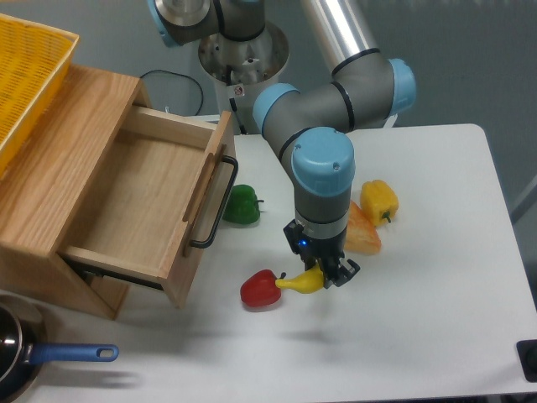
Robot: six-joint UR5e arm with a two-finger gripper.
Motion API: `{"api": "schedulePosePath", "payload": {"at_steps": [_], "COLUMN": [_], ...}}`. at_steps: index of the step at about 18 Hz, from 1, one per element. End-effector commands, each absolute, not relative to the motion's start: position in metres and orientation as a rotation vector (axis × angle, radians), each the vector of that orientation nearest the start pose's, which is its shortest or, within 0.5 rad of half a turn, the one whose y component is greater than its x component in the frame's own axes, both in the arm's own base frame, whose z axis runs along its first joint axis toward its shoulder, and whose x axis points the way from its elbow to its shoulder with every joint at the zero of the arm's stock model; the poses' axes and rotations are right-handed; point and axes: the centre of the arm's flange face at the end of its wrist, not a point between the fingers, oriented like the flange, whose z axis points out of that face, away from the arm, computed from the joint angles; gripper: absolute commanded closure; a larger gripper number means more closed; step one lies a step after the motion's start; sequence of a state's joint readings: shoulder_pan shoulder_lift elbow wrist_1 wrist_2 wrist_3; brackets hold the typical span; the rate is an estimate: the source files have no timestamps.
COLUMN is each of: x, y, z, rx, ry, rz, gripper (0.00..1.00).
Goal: Place the banana in the top drawer
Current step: 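Close the gripper on the yellow banana beside the red pepper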
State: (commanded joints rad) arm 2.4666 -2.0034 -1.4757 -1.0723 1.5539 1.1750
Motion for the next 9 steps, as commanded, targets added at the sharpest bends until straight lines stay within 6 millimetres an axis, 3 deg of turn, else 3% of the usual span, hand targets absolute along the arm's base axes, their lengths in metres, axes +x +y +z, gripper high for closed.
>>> {"api": "schedulePosePath", "payload": {"at_steps": [9], "x": [-0.4336], "y": [0.5177], "z": [0.3378], "rx": [-3.015], "ry": [0.422], "rz": [0.204], "gripper": [0.63]}}
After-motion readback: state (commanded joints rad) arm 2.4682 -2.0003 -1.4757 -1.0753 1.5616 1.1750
